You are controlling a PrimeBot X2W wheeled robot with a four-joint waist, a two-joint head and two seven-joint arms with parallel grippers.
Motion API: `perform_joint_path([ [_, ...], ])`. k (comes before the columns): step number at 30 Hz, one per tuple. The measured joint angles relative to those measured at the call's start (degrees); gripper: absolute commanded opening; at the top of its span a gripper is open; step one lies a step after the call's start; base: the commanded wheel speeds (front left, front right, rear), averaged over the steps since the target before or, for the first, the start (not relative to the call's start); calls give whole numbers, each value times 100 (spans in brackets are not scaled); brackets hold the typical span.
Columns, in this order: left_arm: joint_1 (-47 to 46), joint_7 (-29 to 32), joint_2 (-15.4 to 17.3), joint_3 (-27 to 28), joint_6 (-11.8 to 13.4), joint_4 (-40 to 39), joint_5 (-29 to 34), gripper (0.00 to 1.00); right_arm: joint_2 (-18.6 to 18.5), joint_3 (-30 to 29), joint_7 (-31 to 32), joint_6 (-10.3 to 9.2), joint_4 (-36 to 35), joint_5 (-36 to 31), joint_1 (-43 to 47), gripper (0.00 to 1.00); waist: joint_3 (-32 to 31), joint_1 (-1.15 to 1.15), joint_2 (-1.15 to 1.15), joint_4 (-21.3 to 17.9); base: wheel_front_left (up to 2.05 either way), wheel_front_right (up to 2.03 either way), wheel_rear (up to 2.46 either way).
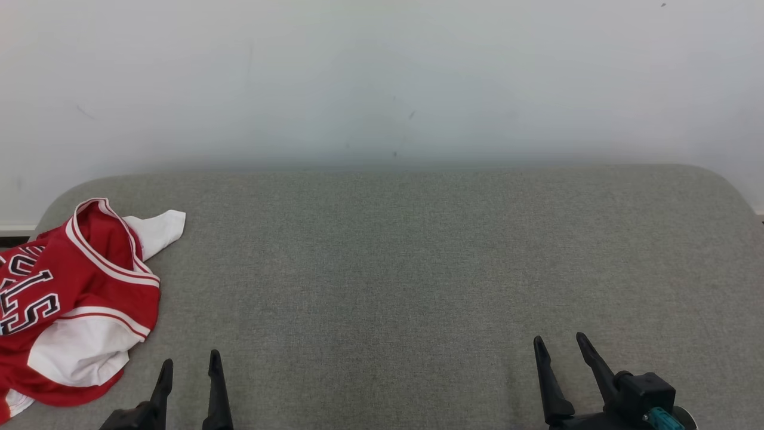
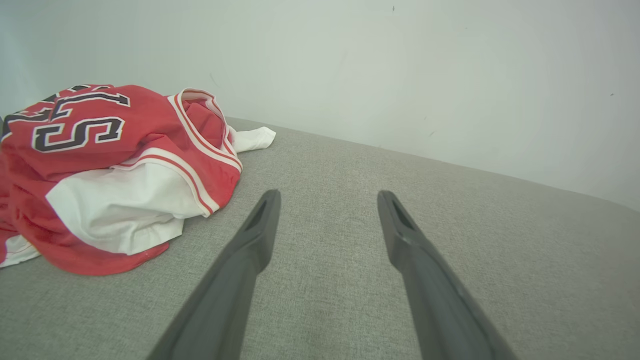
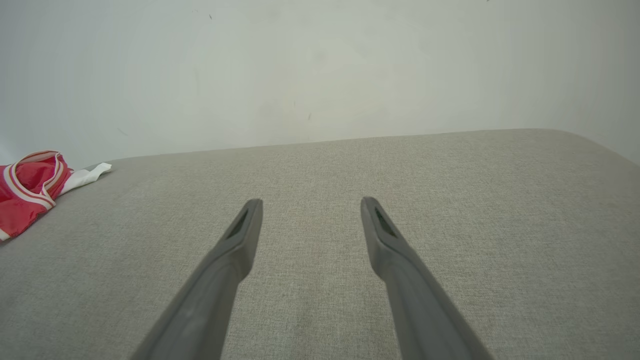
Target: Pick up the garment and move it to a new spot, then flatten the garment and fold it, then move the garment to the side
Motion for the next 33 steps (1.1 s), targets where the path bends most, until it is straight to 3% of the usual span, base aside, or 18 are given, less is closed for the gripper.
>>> perform_joint_path([
  [14,38,-152,-5,-9,-42,36,377,100,-2,55,-203,1,159,-330,0,100,-48,-1,0,3,0,0,0],
  [33,43,-198,-8,-55,-8,108,256,100,-2,22,-299,1,237,-404,-3,100,-45,-1,0,33,0,0,0],
])
